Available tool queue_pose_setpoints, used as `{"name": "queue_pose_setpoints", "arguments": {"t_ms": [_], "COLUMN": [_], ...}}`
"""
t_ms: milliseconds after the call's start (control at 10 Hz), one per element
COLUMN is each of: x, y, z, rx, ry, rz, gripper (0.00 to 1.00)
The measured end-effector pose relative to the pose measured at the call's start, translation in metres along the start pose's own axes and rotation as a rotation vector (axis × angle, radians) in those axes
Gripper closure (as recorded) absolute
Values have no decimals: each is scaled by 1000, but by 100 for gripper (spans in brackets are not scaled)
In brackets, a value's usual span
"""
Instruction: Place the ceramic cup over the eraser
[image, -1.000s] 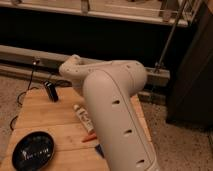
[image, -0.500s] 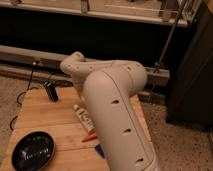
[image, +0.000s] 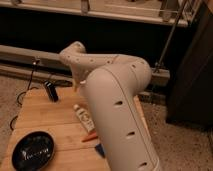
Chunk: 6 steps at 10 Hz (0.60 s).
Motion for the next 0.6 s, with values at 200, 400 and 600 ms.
{"name": "queue_pose_setpoints", "arguments": {"t_ms": [200, 400, 600], "x": [-26, -45, -54], "y": [1, -2, -5], "z": [-11, -6, 10], "rx": [-50, -70, -41], "ry": [-66, -106, -119], "rz": [19, 34, 28], "gripper": [20, 20, 20]}}
